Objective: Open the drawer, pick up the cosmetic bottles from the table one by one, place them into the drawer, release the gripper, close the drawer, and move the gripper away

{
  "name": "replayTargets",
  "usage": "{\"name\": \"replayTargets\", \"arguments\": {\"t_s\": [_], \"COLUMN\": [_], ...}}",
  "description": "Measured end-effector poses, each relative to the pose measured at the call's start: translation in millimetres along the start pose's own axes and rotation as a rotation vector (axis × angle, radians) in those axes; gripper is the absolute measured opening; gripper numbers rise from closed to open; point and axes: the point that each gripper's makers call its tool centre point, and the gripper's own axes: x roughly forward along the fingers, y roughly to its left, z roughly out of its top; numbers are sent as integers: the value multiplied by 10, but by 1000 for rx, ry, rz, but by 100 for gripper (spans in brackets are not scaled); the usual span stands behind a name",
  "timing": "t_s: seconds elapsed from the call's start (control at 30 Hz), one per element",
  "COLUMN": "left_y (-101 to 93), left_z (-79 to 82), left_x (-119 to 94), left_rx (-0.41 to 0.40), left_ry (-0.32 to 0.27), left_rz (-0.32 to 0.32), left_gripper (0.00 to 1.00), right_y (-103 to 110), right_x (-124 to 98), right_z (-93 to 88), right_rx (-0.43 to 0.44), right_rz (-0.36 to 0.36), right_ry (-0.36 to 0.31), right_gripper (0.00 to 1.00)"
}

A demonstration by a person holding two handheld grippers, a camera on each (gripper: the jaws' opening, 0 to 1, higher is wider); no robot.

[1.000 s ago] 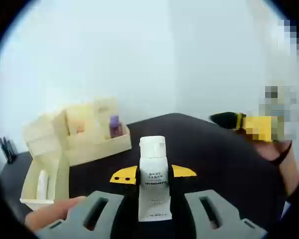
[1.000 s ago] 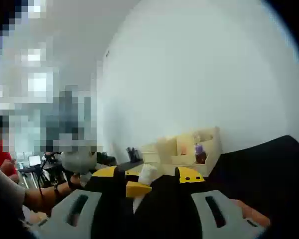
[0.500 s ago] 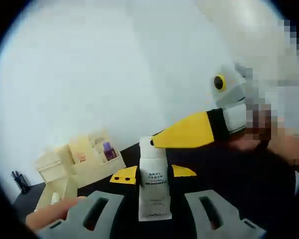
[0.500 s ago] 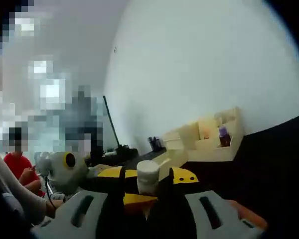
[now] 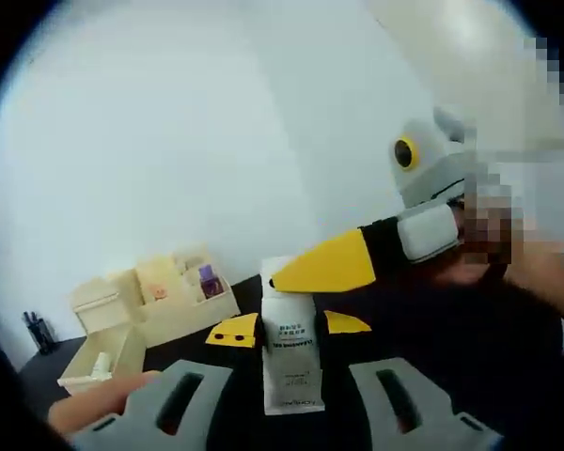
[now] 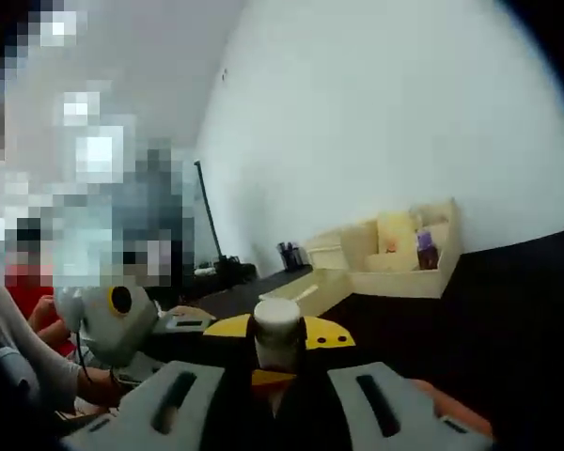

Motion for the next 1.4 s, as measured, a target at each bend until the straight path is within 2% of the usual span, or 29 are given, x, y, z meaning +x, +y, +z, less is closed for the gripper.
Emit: {"name": "replayTargets", "arguments": {"t_s": [0.2,0.37,0.6,0.7,0.87,0.97,1.07,1.13,1.23,1.3,1.4], "left_y": [29,-3,-15,-8,85,240,417,598,872,1099,1348], "left_z": [-79,-86,-99,-85,-48,-59,-77,-49,20,59,116], "left_x": [14,19,2,-21,-30,-51,-96,-124,-161,-191,-234], "left_rx": [-47,-62,-82,-94,-90,-86,-100,-114,-136,-156,-190], "left_ry": [17,20,29,21,21,34,50,55,55,62,63], "left_rz": [3,-4,0,1,20,43,71,90,117,146,172], "left_gripper": [22,20,18,18,18,18,18,18,18,18,18], "right_y": [-36,-13,34,79,96,121,149,139,142,161,152], "right_x": [-17,-8,1,2,-25,-62,-77,-57,1,34,53], "right_z": [18,-14,-53,-36,80,182,213,179,84,25,-49], "right_rx": [6,9,-1,-27,-77,-95,-147,-200,-223,-239,-290], "right_rz": [-26,-27,-13,4,9,16,11,-12,-21,-9,-9], "right_ry": [-19,-13,-6,-22,-83,-134,-147,-131,-91,-63,-22], "right_gripper": [15,15,16,16,29,30,33,35,37,48,50]}}
